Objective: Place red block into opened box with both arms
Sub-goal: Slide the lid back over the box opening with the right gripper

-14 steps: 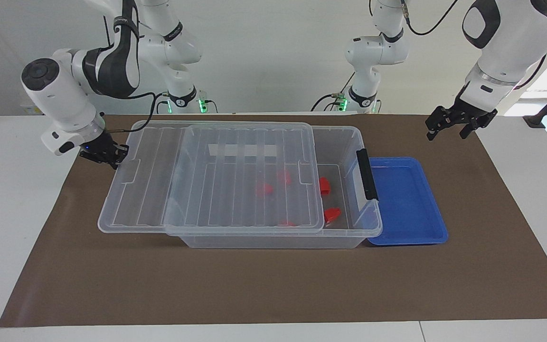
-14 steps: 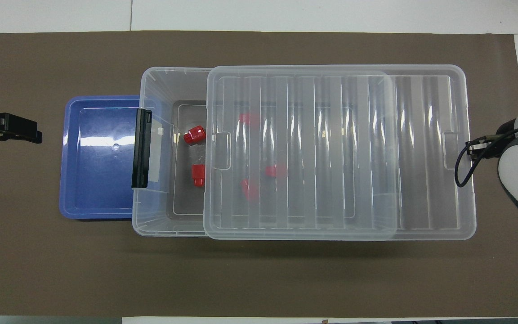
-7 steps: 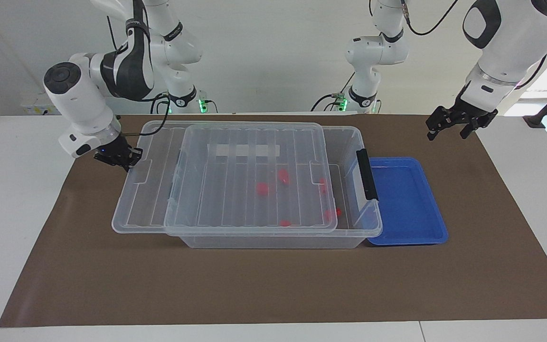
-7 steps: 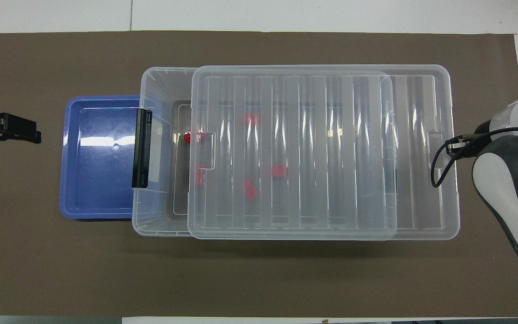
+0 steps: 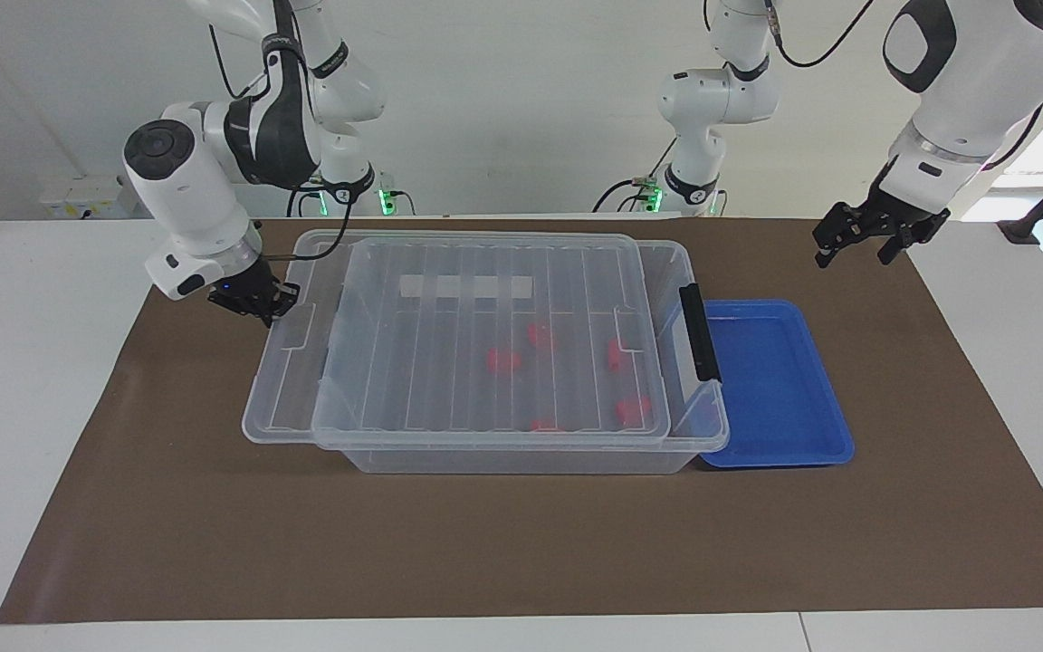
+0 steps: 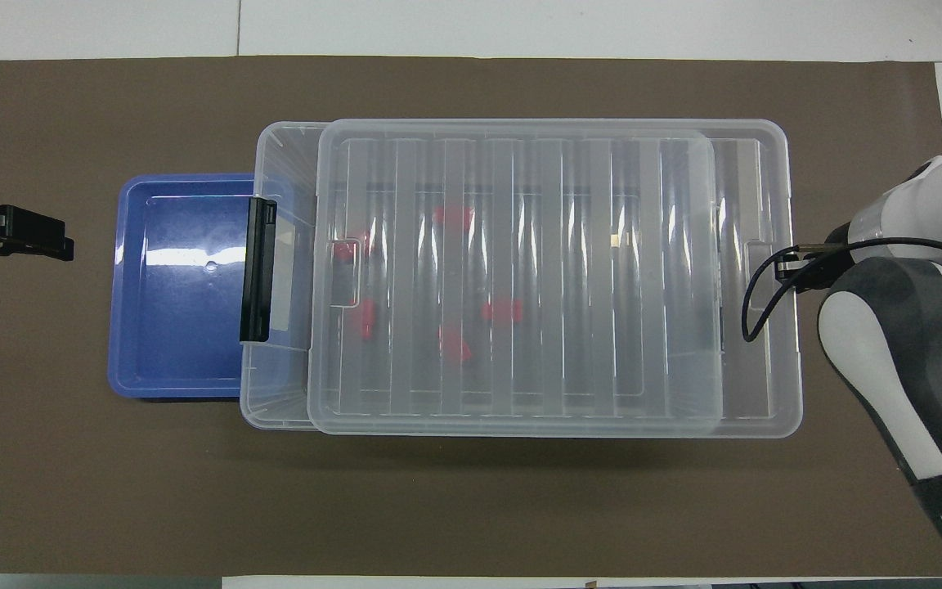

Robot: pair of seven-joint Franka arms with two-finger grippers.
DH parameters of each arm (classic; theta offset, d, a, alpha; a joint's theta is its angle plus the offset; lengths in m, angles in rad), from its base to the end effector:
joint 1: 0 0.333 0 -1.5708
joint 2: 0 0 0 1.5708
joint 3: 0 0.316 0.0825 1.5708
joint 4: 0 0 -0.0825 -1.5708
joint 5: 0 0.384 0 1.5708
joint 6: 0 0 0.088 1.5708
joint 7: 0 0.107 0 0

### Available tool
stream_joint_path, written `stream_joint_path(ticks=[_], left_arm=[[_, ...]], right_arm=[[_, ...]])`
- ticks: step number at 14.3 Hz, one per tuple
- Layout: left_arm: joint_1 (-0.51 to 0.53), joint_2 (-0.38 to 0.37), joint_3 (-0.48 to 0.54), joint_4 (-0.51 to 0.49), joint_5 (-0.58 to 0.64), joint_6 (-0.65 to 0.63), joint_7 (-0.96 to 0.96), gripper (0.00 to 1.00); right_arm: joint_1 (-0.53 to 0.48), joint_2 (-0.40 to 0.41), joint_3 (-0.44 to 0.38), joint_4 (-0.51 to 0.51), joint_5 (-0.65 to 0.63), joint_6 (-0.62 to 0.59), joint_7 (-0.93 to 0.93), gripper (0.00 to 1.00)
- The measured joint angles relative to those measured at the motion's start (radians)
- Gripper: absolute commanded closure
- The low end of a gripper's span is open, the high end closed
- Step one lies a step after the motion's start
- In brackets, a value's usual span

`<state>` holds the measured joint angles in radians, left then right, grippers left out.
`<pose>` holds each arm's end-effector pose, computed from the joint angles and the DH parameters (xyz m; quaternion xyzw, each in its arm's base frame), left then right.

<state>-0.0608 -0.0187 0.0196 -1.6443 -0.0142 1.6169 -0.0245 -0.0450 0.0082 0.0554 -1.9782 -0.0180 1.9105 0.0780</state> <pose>0.5511 -0.0241 0.6041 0.9999 -0.0080 -0.0046 0.0071 0.5493 0.0044 0.4554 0.9988 -0.0304 -0.0375 0.0098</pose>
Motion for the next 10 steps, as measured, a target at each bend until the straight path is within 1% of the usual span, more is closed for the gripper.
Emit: stream_joint_path(ticks=[4, 10], left_arm=[[0.000, 0.000, 0.000, 0.000, 0.000, 0.000, 0.000, 0.00], [0.000, 0.000, 0.000, 0.000, 0.000, 0.000, 0.000, 0.00]], right_arm=[[0.000, -0.005, 0.002, -0.015, 0.013, 0.029, 0.018, 1.00], [0.000, -0.011, 0.050, -0.027, 0.015, 0.046, 0.077, 1.00]])
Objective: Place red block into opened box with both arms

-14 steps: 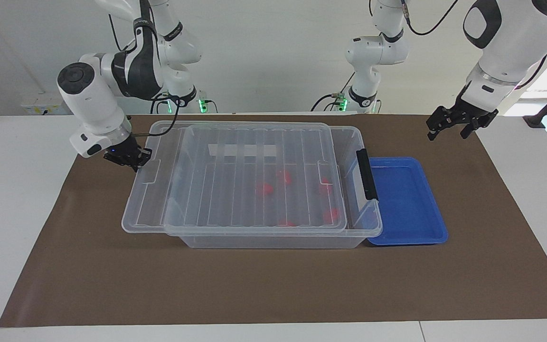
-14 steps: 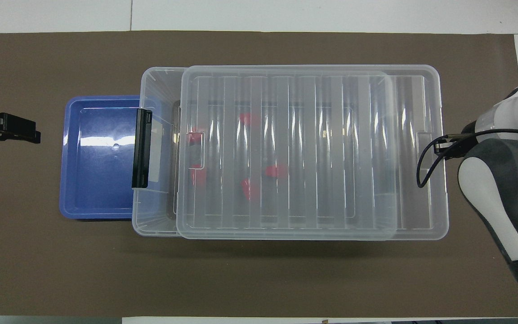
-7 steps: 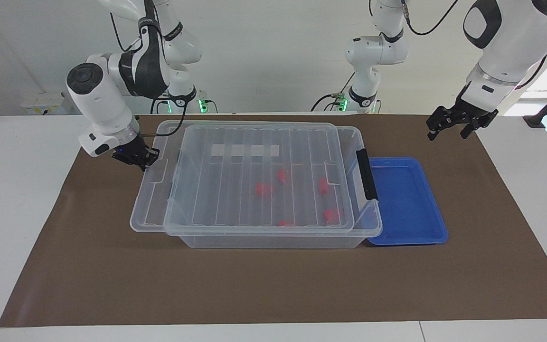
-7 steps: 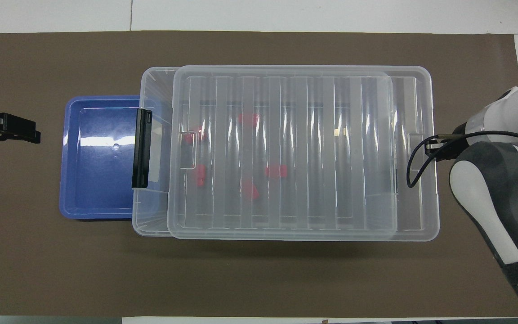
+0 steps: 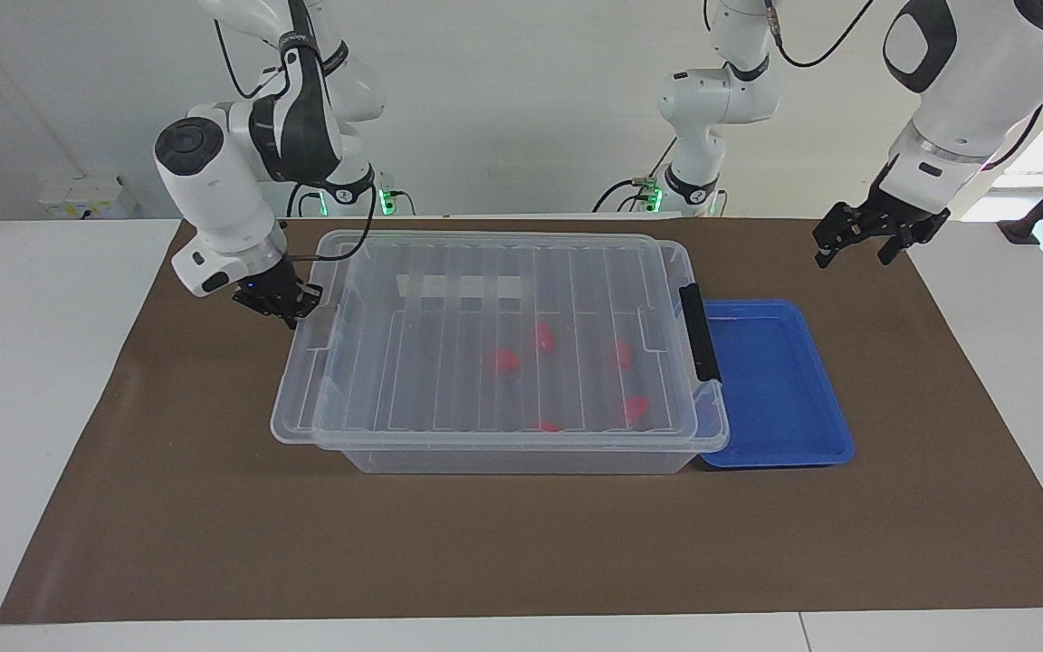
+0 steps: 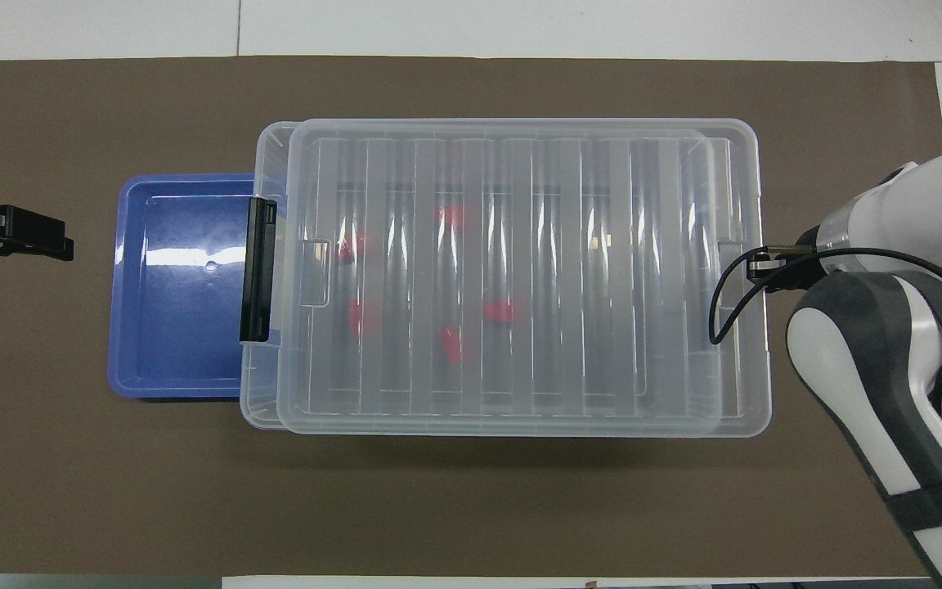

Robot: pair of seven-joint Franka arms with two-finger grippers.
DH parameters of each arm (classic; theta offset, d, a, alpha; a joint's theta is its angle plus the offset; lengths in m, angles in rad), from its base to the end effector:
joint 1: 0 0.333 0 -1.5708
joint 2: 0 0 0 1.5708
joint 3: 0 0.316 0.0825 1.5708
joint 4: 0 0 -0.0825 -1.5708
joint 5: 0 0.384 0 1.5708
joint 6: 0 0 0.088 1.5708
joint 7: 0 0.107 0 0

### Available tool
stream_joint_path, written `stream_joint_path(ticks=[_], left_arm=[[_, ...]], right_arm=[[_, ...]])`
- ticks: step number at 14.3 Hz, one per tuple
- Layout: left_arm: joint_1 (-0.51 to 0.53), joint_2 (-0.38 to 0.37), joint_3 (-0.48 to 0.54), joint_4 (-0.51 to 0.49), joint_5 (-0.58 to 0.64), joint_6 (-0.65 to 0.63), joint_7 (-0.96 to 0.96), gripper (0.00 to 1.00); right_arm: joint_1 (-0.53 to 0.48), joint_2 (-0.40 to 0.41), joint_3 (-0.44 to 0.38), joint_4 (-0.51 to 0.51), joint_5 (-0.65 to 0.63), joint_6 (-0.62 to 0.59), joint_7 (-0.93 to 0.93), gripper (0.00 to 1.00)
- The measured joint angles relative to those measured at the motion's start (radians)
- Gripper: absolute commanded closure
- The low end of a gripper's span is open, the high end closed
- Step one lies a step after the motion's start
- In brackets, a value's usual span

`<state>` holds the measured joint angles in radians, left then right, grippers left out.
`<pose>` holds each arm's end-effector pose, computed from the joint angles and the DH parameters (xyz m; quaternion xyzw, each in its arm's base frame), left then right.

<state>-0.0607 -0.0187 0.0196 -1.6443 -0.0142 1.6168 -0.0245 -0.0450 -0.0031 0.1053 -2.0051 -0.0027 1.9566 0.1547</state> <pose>0.5511 -0.0240 0.6041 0.9999 -0.0079 -0.0046 0.0071 0.5469 0.0329 0.4528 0.9987 -0.0466 -0.0224 0.0038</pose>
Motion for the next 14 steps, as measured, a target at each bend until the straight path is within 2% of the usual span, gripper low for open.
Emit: stream_joint_path(ticks=[14], left_arm=[[0.000, 0.000, 0.000, 0.000, 0.000, 0.000, 0.000, 0.00]], right_arm=[[-0.001, -0.006, 0.034, -0.001, 0.000, 0.013, 0.057, 1.00]])
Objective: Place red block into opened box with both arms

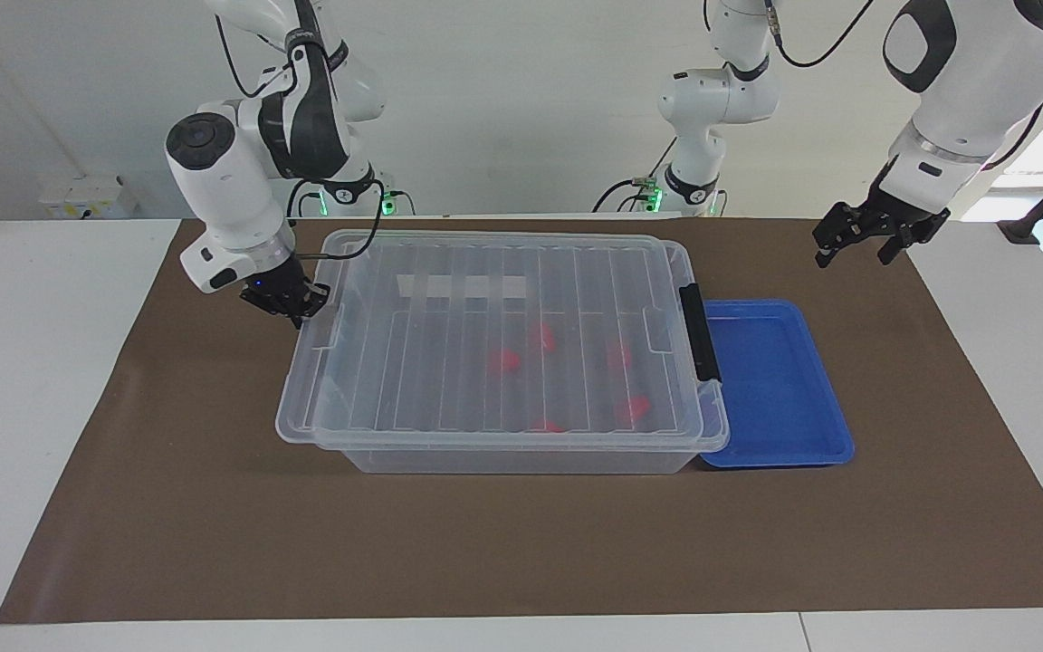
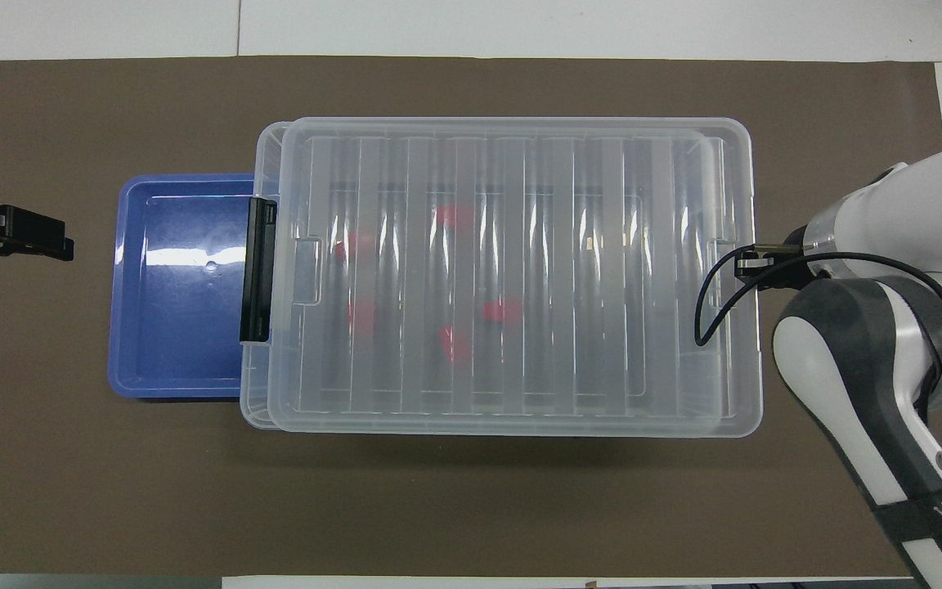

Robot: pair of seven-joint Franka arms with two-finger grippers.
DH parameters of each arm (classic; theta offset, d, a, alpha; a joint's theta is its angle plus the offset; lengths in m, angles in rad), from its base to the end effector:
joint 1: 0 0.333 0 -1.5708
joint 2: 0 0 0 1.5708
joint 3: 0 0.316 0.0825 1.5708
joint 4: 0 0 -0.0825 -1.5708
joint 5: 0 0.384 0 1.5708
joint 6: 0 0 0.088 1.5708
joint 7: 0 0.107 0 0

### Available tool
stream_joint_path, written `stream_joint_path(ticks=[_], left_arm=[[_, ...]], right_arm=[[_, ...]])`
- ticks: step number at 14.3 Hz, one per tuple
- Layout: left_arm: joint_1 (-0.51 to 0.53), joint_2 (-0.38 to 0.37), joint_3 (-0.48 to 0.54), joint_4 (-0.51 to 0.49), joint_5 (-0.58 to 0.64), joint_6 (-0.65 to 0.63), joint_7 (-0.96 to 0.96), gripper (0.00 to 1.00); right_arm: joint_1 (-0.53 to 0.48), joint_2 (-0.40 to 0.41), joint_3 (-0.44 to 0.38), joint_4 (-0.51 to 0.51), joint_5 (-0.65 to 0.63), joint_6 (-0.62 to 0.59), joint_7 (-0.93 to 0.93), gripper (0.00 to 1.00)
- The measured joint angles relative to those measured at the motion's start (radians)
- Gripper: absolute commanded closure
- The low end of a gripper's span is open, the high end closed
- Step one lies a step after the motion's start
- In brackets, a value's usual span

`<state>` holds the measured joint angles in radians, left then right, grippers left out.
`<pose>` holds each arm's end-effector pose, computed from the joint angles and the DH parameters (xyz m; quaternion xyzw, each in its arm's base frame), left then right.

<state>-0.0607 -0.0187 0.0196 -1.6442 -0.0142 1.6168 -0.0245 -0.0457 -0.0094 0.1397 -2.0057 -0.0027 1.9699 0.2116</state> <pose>0.5511 -0.0240 0.6041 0.9999 -0.0079 -0.0046 0.0071 0.5461 0.0515 0.4571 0.9982 -0.0582 -0.0128 0.0039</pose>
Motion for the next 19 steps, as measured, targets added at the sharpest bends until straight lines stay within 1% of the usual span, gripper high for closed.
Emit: stream_joint_path(ticks=[3, 8, 10, 12, 13, 14, 16, 17, 19], left_arm=[[0.000, 0.000, 0.000, 0.000, 0.000, 0.000, 0.000, 0.00], [0.000, 0.000, 0.000, 0.000, 0.000, 0.000, 0.000, 0.00], [0.000, 0.000, 0.000, 0.000, 0.000, 0.000, 0.000, 0.00], [0.000, 0.000, 0.000, 0.000, 0.000, 0.000, 0.000, 0.00], [0.000, 0.000, 0.000, 0.000, 0.000, 0.000, 0.000, 0.00], [0.000, 0.000, 0.000, 0.000, 0.000, 0.000, 0.000, 0.00], [0.000, 0.000, 0.000, 0.000, 0.000, 0.000, 0.000, 0.00], [0.000, 0.000, 0.000, 0.000, 0.000, 0.000, 0.000, 0.00], [0.000, 0.000, 0.000, 0.000, 0.000, 0.000, 0.000, 0.00]], right_arm=[[0.000, 0.000, 0.023, 0.000, 0.000, 0.003, 0.029, 1.00], [0.000, 0.000, 0.028, 0.000, 0.001, 0.005, 0.031, 1.00], [0.000, 0.000, 0.030, 0.000, 0.002, 0.005, 0.031, 0.83], [0.001, 0.001, 0.030, 0.004, 0.002, 0.000, 0.028, 0.58], [0.000, 0.003, 0.030, 0.011, 0.002, -0.011, 0.019, 0.37], [0.000, 0.005, 0.026, 0.022, 0.000, -0.030, -0.002, 0.22], [-0.001, 0.007, 0.006, 0.054, 0.001, -0.068, -0.049, 0.06], [-0.001, 0.007, -0.003, 0.076, 0.001, -0.090, -0.070, 0.00], [-0.001, 0.007, -0.018, 0.126, 0.002, -0.145, -0.103, 0.00]])
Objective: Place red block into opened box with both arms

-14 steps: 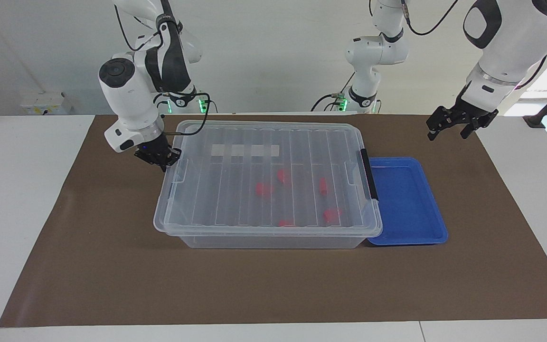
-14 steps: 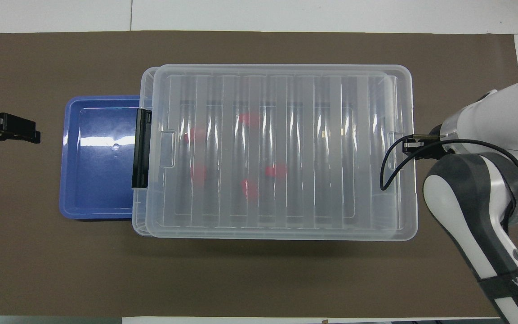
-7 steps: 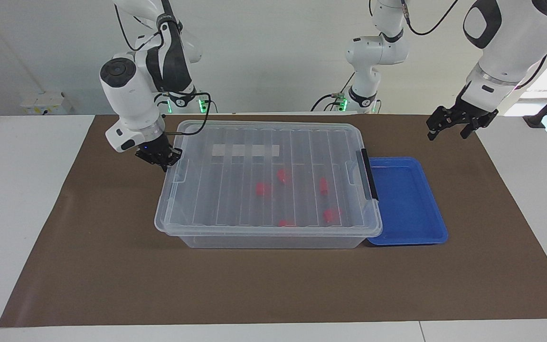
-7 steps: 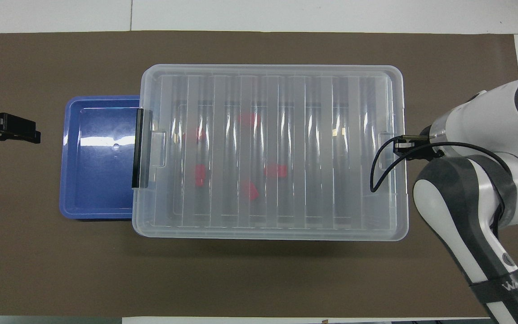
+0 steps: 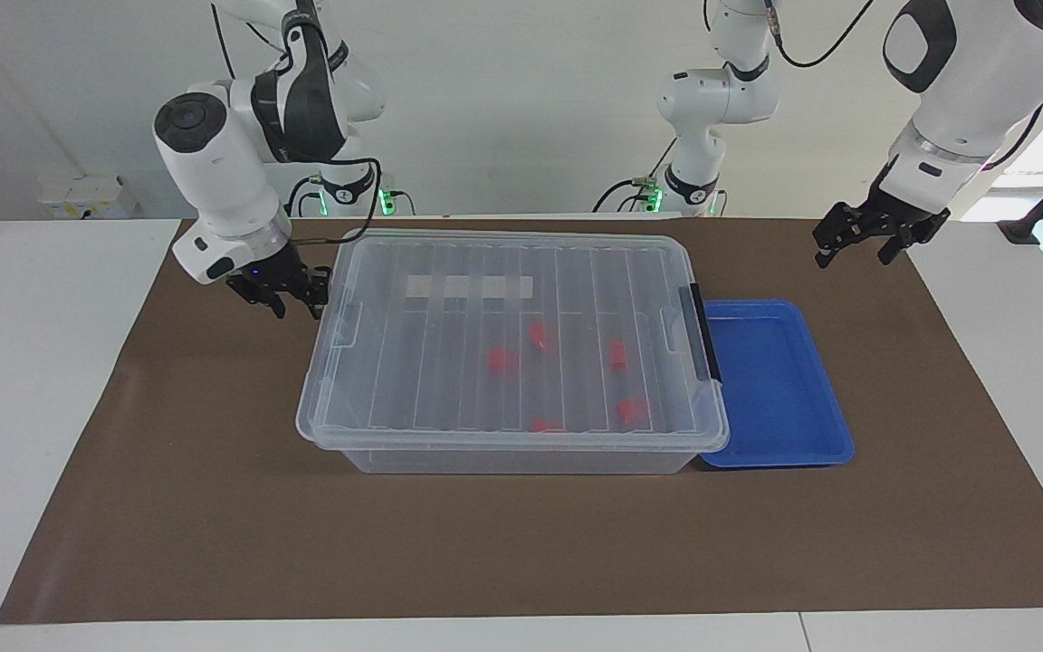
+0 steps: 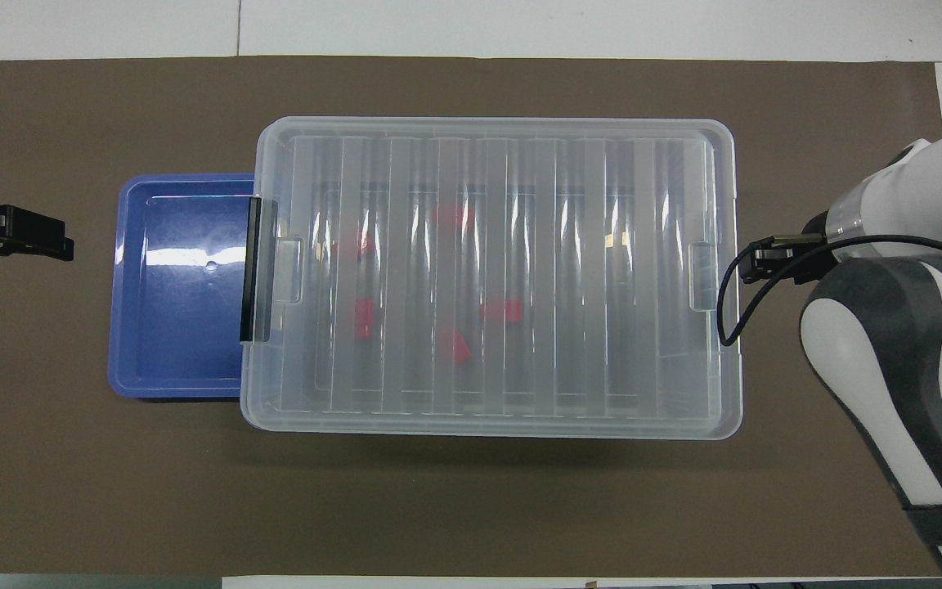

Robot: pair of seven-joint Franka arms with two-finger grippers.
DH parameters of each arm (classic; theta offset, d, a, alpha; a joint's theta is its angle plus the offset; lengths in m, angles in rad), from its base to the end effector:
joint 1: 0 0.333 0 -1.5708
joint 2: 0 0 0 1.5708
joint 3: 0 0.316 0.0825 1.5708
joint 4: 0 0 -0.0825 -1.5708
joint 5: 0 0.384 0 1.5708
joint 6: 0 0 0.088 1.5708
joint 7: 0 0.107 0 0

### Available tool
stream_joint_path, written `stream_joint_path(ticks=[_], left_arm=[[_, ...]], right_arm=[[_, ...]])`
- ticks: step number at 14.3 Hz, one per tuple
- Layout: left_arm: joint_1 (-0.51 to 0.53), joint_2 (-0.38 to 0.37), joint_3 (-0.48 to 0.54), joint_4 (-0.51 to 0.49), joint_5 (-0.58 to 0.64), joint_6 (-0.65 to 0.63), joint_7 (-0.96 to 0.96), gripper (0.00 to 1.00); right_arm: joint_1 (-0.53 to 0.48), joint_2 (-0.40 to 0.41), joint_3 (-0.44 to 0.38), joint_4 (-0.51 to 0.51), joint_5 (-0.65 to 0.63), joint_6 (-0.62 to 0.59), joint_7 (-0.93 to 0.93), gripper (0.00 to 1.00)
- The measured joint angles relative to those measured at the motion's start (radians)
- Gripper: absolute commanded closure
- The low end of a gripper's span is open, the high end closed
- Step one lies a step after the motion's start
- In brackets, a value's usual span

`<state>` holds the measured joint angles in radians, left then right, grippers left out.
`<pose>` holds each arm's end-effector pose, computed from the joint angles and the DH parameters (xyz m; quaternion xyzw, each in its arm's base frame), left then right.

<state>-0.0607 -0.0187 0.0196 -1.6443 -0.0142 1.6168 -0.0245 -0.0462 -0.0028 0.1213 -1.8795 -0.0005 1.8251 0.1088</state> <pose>0.5511 -0.0240 0.6041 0.9999 -0.0079 -0.0046 0.0071 0.5534 0.0417 0.5008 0.9995 -0.0168 -0.0257 0.0028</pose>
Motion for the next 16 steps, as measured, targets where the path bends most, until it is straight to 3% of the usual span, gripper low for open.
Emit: stream_joint_path(ticks=[6, 10, 16], left_arm=[[0.000, 0.000, 0.000, 0.000, 0.000, 0.000, 0.000, 0.00], [0.000, 0.000, 0.000, 0.000, 0.000, 0.000, 0.000, 0.00], [0.000, 0.000, 0.000, 0.000, 0.000, 0.000, 0.000, 0.00]], right_arm=[[0.000, -0.043, -0.009, 0.111, 0.000, -0.171, -0.018, 0.00], [0.004, -0.058, -0.036, 0.240, -0.013, -0.306, -0.040, 0.00], [0.026, -0.040, -0.090, 0.272, -0.018, -0.318, -0.087, 0.00]])
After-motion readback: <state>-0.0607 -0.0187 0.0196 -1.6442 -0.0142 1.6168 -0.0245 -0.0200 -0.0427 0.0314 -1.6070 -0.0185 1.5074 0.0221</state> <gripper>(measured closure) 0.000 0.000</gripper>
